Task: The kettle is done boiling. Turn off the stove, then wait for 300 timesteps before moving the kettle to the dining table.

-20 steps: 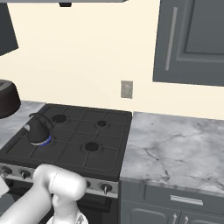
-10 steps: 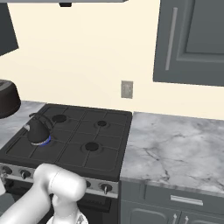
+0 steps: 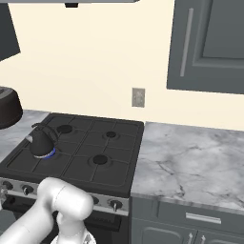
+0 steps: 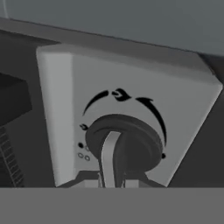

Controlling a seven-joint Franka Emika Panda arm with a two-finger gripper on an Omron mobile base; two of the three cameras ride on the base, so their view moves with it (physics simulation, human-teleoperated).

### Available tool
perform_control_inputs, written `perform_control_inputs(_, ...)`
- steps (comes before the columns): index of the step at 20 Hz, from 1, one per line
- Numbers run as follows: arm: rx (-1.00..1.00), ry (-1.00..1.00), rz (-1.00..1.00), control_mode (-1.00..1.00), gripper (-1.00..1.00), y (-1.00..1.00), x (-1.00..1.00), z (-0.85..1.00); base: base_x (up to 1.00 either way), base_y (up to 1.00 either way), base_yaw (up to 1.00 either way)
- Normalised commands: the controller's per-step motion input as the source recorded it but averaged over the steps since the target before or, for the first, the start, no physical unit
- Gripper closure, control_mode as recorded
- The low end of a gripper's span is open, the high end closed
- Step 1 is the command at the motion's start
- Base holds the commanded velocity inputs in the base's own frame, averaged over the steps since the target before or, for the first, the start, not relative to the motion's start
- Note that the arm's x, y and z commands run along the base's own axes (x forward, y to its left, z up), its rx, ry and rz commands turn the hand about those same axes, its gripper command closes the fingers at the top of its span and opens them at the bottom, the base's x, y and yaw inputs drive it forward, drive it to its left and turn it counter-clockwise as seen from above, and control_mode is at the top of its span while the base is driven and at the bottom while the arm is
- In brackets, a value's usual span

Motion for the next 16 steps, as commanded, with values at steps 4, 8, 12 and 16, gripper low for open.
perform_control_inputs(4, 0.19, -0.07, -0.18, -1.0, 1.0, 0.0, 0.0, 0.0, 0.0, 0.0, 0.0)
perform_control_inputs(8, 0.16, -0.11, -0.13, -1.0, 1.0, 0.02, 0.1, 0.0, 0.0, 0.0, 0.0)
perform_control_inputs(12, 0.05, -0.24, -0.01, -1.0, 1.0, 0.01, 0.14, 0.0, 0.0, 0.0, 0.0)
perform_control_inputs(16, 0.0, -0.3, 0.02, -1.0, 1.0, 0.0, 0.17, -0.02, 0.0, 0.0, 0.0)
